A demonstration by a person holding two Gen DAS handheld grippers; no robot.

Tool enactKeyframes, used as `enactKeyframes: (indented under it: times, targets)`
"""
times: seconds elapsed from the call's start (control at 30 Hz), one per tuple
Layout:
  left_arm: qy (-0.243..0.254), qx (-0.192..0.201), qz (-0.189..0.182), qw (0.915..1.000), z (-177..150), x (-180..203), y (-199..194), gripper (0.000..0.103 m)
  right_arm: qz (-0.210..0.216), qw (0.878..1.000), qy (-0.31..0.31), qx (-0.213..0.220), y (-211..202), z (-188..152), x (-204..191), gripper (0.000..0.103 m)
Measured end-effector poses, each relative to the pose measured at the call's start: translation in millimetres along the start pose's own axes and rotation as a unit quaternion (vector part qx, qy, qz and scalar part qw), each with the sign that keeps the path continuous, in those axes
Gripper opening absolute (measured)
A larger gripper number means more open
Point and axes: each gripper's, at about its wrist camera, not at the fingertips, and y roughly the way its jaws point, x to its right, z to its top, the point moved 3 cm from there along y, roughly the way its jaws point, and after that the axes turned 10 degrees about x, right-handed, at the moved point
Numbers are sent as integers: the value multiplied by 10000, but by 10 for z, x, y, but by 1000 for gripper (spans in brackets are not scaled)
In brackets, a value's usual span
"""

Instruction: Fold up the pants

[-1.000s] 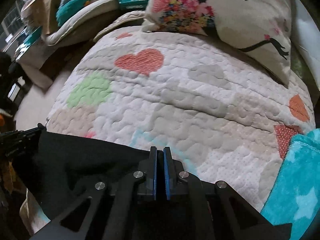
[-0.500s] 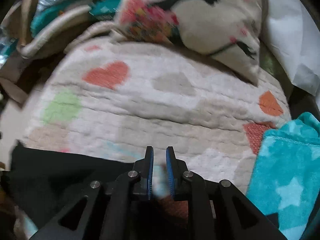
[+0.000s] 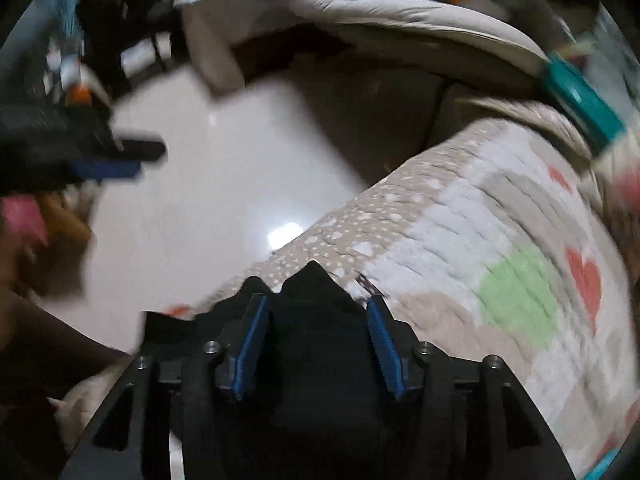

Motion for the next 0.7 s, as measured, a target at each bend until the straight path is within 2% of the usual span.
enactKeyframes:
  times: [0.03, 0.07, 0.17, 0.23, 0.27, 0.43, 0.47, 0.53, 0.57, 0.6, 0.67, 0.7]
  targets:
    - [-27, -11, -35, 10000, 0, 6, -1, 36, -21, 9998, -77, -177, 84, -13, -28, 43]
    - [-55, -6, -61, 10000, 5, -6, -19, 36, -177, 9994, -154, -259, 139, -4, -43, 28]
    - [-193, 28, -125, 9997, 25, -25, -49, 36, -180, 9996, 89, -179, 126, 102, 49, 19]
    - [-264, 63, -155, 9995, 37, -33, -68, 36, -284, 9991, 299, -47, 87, 170, 165, 3]
    - [-270, 68, -166, 9995, 40, -32, -68, 36, -419, 9983, 400, 9, 76, 203, 220, 1]
    - [-174, 49, -133, 9997, 12, 1, -59, 36, -1068, 9909, 818, 61, 84, 239, 531, 2]
    - [-154, 54, -128, 9998, 9, 6, -59, 36, -972, 9911, 903, 100, 61, 229, 573, 2]
    - [-161, 63, -124, 9998, 5, 10, -57, 36, -474, 9926, 1107, 128, -28, 216, 505, 5]
    - [-175, 68, -118, 9998, 5, 10, -58, 36, -250, 9936, 1093, 159, -105, 187, 440, 13]
    - [-204, 85, -106, 9997, 1, 14, -54, 36, -162, 9948, 971, 246, -137, 171, 364, 25]
    - [-255, 98, -98, 9996, -3, 7, -47, 36, -113, 9978, 557, 345, -193, 140, 167, 41]
    - [-275, 93, -102, 9995, -10, 9, -43, 36, -100, 9989, 307, 340, -193, 125, 39, 43]
